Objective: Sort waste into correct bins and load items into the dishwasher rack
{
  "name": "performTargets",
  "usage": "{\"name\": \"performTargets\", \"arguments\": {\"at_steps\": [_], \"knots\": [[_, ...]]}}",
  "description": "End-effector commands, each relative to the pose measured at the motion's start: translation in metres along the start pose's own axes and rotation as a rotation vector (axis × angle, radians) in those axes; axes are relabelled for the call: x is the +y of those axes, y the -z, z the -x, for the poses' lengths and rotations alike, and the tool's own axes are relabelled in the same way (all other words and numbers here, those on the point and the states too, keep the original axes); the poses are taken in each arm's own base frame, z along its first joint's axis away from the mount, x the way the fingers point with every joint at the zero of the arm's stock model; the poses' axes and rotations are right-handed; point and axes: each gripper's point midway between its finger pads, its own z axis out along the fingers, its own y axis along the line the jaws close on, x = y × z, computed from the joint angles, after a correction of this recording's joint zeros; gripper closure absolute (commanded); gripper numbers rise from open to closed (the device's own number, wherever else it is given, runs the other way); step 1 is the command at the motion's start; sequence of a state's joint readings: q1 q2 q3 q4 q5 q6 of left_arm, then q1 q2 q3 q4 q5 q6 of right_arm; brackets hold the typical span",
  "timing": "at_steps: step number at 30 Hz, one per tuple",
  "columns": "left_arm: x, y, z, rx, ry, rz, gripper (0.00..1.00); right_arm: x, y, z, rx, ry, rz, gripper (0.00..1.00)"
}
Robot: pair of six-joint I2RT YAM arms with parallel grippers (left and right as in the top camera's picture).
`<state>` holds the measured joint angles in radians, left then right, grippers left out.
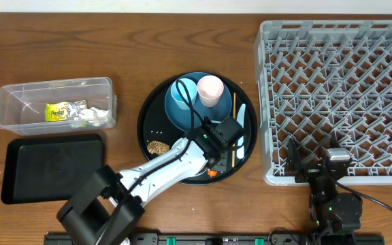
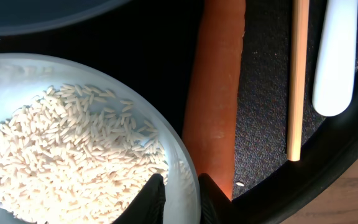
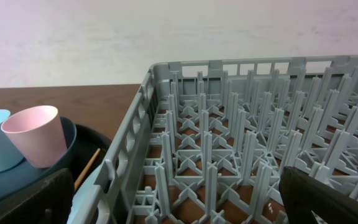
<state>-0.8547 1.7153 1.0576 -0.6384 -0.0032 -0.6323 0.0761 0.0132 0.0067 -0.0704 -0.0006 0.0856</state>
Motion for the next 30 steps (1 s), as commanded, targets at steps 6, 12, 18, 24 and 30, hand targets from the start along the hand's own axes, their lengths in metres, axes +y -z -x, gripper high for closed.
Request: {"name": "performTargets", "arguments": {"at_steps": [6, 12, 18, 24, 30], "knots": [[0.006, -0.003, -0.003, 0.006, -0.005, 0.027, 0.94, -0.006, 0.0, -0.001, 0.003, 0.011, -0.025, 0.01], [0.006, -0.003, -0.003, 0.006, -0.008, 0.027, 0.94, -0.006, 0.0, -0.001, 0.003, 0.011, -0.025, 0.01], [0.007, 0.006, -0.003, 0.023, -0.012, 0.041, 0.94, -0.006, 0.0, -0.001, 0.003, 0.011, -0.025, 0.01], [0.009, 0.018, 0.004, 0.013, -0.023, 0.038, 0.94, -0.006, 0.0, -0.001, 0.003, 0.011, -0.025, 0.01], [0.021, 0.022, 0.011, -0.017, -0.037, 0.083, 0.94, -0.006, 0.0, -0.001, 0.003, 0.011, -0.025, 0.01]]}}
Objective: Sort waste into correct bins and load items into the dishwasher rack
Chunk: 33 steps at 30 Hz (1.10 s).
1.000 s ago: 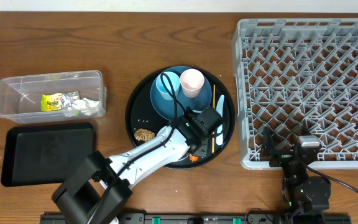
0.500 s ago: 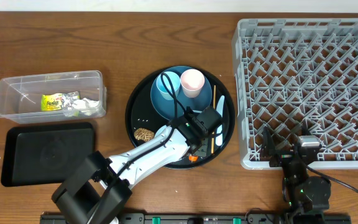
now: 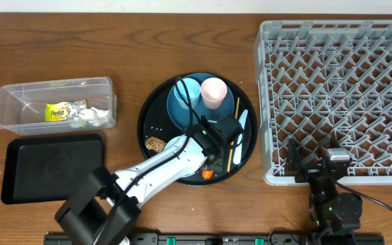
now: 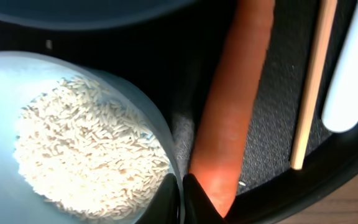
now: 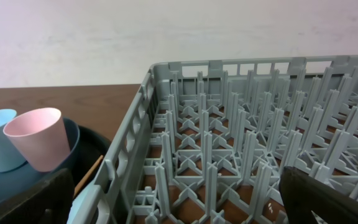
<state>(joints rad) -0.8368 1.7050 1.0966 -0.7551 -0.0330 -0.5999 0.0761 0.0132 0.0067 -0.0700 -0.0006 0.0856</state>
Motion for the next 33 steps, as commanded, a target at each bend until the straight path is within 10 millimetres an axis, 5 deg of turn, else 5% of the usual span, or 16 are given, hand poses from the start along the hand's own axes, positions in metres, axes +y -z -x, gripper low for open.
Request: {"name": "performTargets", "arguments": {"at_steps": [1, 23, 33], "knots": [[0.006, 0.01, 0.013, -0.051, -0.015, 0.017, 0.94, -0.006, 0.0, -0.001, 0.004, 0.011, -0.025, 0.01], [0.014, -0.002, 0.014, -0.052, -0.017, 0.077, 0.93, -0.006, 0.0, -0.001, 0.004, 0.011, -0.025, 0.01], [0.015, -0.004, 0.012, -0.048, -0.019, 0.081, 0.78, -0.006, 0.0, -0.001, 0.004, 0.011, -0.025, 0.01]]}}
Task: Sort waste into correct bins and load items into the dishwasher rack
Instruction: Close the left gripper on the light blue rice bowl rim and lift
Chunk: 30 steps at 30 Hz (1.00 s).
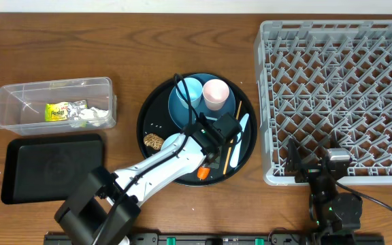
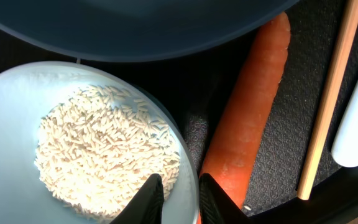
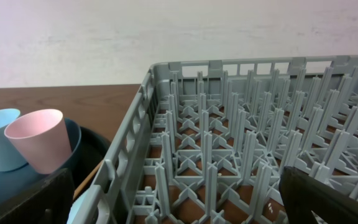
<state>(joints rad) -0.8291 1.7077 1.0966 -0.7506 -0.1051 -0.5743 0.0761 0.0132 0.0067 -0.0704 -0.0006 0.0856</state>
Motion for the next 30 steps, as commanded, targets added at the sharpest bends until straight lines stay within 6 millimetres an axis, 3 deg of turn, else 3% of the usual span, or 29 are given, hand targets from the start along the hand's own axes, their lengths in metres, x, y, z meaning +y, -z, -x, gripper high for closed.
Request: {"name": "performTargets", "arguments": {"at_steps": [1, 9, 30], "knots": [[0.004, -0.004, 0.001, -0.001, -0.002, 0.024, 0.78, -0.006, 0.0, -0.001, 0.003, 0.011, -0.025, 0.01], [0.008, -0.016, -0.006, 0.002, 0.013, 0.026, 0.77, -0.006, 0.0, -0.001, 0.003, 0.011, -0.025, 0.01], [0.009, -0.02, -0.009, 0.01, 0.015, 0.032, 0.78, -0.006, 0.0, -0.001, 0.003, 0.011, -0.025, 0.01]]}}
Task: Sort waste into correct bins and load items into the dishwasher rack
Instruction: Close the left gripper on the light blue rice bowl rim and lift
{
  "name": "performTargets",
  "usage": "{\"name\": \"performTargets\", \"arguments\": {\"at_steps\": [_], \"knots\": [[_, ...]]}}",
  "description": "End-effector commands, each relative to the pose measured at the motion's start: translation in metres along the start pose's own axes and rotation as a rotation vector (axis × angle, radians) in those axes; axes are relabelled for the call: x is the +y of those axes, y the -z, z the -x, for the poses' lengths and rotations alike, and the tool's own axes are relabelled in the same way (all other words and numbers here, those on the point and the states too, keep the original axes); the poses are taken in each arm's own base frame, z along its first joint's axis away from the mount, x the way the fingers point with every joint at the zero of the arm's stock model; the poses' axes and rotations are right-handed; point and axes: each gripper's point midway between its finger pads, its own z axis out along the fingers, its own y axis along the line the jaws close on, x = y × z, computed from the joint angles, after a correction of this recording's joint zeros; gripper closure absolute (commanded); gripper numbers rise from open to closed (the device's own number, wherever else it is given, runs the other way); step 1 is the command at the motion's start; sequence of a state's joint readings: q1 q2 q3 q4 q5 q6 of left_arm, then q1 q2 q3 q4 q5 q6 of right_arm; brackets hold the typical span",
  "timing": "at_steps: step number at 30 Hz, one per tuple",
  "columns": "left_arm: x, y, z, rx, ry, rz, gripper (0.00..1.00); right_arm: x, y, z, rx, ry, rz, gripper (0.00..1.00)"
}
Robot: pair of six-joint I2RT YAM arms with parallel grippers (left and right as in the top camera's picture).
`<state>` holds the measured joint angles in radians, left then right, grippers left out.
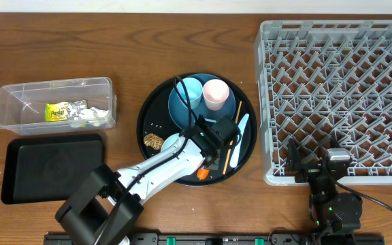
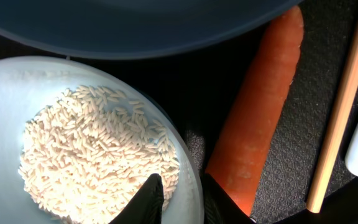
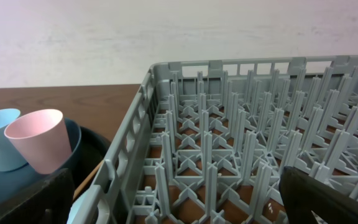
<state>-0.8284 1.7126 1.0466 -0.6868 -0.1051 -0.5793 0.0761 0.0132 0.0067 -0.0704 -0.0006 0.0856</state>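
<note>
A pale blue bowl of rice (image 2: 73, 143) sits on the round black tray (image 1: 152, 122), mostly hidden under my left arm in the overhead view. My left gripper (image 2: 182, 199) is open, its fingers astride the bowl's right rim: one on the rice, the other between bowl and carrot (image 2: 263, 112). A chopstick (image 2: 340, 106) and a white spoon (image 1: 241, 125) lie to the right. A blue plate (image 1: 182, 112) carries a blue cup (image 1: 186, 90) and a pink cup (image 1: 215, 94). My right gripper (image 3: 179, 202) stands open at the near edge of the grey rack (image 1: 339, 88).
A brown food lump (image 1: 154, 141) lies at the tray's left side. A clear bin (image 1: 54, 103) holding wrappers stands at the left, with a black bin (image 1: 53, 167) in front of it. The rack fills the right side of the table.
The left wrist view has shifted a little, so the carrot now sits slightly further right and larger. The fingers are still astride the bowl's rim. The right arm has not moved.
My left fingers first stood astride the bowl's rim with a gap. Then they were pinched tight on the rim, and the tray with its contents had turned and shifted left. After that the fingers were apart again, and they remain so.
</note>
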Motion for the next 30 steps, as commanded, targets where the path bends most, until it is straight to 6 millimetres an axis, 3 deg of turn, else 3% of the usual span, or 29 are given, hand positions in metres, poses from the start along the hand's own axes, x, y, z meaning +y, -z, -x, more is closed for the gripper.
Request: {"name": "performTargets", "arguments": {"at_steps": [1, 6, 10, 14, 19, 25, 30], "knots": [[0.008, -0.008, -0.005, 0.016, 0.008, 0.037, 0.78, -0.006, 0.0, -0.001, 0.003, 0.011, -0.025, 0.01], [0.008, -0.008, -0.005, 0.017, 0.008, 0.037, 0.72, -0.006, 0.0, -0.001, 0.003, 0.011, -0.025, 0.01], [0.009, -0.008, -0.006, 0.018, 0.008, 0.038, 0.72, -0.006, 0.0, -0.001, 0.003, 0.011, -0.025, 0.01], [0.01, -0.009, -0.008, 0.023, 0.007, 0.042, 0.87, -0.006, 0.0, -0.001, 0.003, 0.011, -0.025, 0.01], [0.012, -0.011, -0.011, 0.031, 0.005, 0.048, 0.94, -0.006, 0.0, -0.001, 0.003, 0.011, -0.025, 0.01], [0.011, -0.006, -0.009, 0.023, -0.037, 0.042, 0.94, -0.006, 0.0, -0.001, 0.003, 0.011, -0.025, 0.01], [0.01, 0.012, -0.002, 0.004, -0.109, 0.027, 0.94, -0.006, 0.0, -0.001, 0.003, 0.011, -0.025, 0.01]]}}
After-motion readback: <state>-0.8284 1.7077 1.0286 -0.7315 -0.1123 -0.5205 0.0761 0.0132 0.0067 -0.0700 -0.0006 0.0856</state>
